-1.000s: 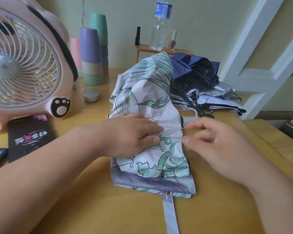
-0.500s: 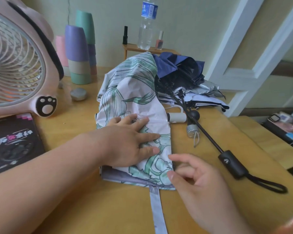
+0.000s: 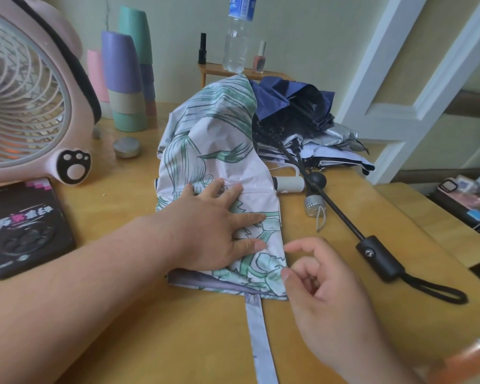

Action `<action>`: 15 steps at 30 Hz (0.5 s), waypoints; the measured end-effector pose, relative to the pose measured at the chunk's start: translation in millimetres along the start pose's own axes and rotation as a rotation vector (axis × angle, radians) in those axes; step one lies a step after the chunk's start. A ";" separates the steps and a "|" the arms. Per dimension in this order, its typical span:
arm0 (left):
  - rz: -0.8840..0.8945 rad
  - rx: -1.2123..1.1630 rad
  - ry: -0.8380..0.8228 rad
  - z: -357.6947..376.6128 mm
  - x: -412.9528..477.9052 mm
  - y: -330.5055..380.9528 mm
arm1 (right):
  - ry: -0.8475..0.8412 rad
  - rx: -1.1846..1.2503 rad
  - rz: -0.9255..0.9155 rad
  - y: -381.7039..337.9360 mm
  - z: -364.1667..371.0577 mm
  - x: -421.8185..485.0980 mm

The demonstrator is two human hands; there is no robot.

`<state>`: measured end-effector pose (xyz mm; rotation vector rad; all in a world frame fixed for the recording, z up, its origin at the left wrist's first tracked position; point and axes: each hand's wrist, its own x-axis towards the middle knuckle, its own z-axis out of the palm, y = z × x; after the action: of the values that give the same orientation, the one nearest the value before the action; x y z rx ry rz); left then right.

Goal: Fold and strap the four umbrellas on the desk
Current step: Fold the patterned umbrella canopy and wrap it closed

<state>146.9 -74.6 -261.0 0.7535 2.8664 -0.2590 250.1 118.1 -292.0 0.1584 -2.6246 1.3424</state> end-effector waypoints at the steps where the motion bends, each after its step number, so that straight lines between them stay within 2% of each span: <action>1: 0.003 -0.002 -0.008 -0.4 0.4 0.7 | 0.007 -0.036 0.004 -1.1 0.4 -0.2; 12: 0.014 0.035 0.010 3.4 -0.2 -0.1 | -0.051 -0.369 0.073 -11.6 -2.4 17.5; 15: 0.017 0.051 0.026 5.6 1.4 -0.6 | 0.023 -0.353 -0.054 -13.2 -2.8 7.2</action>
<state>146.0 -75.7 -266.6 0.7963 2.8863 -0.3242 245.9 112.6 -278.4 0.1583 -2.7621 0.8395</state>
